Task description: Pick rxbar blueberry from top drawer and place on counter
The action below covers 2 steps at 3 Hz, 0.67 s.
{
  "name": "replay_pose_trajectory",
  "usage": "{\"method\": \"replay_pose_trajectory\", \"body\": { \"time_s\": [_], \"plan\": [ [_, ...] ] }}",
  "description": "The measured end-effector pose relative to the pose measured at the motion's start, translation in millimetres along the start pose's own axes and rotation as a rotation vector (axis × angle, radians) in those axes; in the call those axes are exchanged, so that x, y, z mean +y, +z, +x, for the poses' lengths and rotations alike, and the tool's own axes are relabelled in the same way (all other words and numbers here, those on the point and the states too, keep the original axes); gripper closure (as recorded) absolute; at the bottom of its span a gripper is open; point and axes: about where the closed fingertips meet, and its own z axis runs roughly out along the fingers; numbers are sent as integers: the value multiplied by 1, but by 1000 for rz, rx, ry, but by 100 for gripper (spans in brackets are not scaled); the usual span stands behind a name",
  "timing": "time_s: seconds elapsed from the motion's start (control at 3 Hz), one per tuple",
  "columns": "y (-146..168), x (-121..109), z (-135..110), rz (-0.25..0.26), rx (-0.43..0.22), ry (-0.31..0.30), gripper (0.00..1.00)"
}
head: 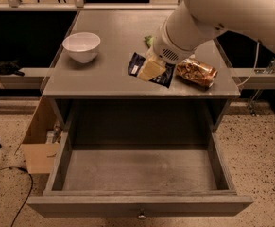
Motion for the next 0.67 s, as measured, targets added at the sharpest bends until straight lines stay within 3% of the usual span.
{"method": "replay_pose_trajectory", "body": {
  "time_s": [0.33,0.67],
  "plan": [
    [0,0,0,0,0,0,100],
    [-2,-9,-15,20,11,-42,100]
  ]
}}
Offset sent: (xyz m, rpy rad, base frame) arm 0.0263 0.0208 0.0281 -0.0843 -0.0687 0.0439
